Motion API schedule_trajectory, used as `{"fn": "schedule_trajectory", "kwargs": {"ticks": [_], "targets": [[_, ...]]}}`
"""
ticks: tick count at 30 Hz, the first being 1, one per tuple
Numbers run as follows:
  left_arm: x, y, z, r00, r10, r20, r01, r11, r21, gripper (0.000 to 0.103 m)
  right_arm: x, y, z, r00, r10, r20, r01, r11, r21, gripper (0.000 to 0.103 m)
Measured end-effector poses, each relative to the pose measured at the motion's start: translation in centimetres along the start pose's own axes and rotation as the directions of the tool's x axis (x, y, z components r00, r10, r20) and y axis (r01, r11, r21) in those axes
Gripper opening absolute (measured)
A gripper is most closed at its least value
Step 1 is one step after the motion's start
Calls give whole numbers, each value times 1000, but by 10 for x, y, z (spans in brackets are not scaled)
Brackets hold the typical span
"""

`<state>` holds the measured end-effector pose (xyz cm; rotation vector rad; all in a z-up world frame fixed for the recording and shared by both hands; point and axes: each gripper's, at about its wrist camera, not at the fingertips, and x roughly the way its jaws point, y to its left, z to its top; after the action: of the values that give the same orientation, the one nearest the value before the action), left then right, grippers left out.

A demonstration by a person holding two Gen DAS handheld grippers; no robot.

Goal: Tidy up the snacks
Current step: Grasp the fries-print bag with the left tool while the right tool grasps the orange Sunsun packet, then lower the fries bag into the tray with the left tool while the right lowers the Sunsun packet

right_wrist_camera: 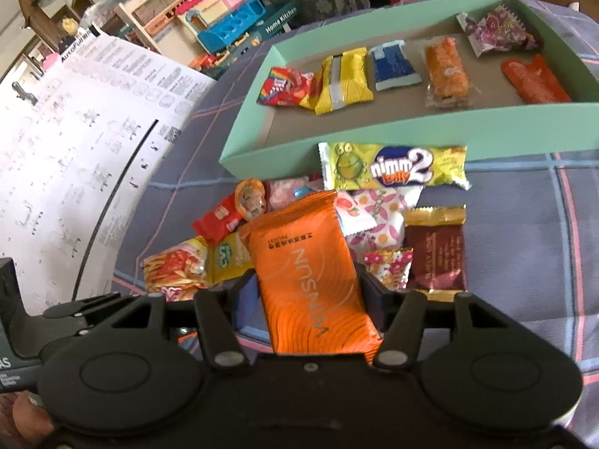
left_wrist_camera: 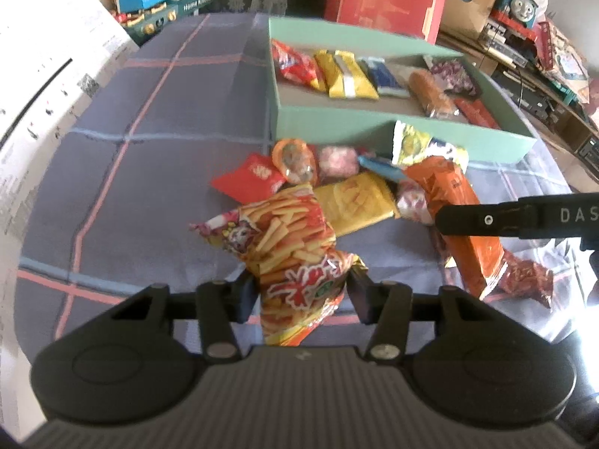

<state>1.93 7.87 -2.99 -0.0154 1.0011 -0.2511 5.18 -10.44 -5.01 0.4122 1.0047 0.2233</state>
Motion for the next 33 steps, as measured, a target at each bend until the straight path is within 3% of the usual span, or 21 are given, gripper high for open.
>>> {"fn": "schedule_trajectory", "kwargs": {"ticks": [8,17,25,33], "targets": [[-18,-1,49,995,-15,97,15,1000,1,50,-23,-11,32,996,11,86,-14,999,31,58],[0,-14,136,986,-62,157,61,998,14,50,-33,-24,107,983,-38,182,27,998,59,58],[47,-27,179,992,-66,111,63,997,34,50,-1,-33,159,980,-68,188,54,995,78,58],[83,-26,185,997,-57,57,55,998,32,50,37,-42,171,987,-74,140,61,993,97,58]]}}
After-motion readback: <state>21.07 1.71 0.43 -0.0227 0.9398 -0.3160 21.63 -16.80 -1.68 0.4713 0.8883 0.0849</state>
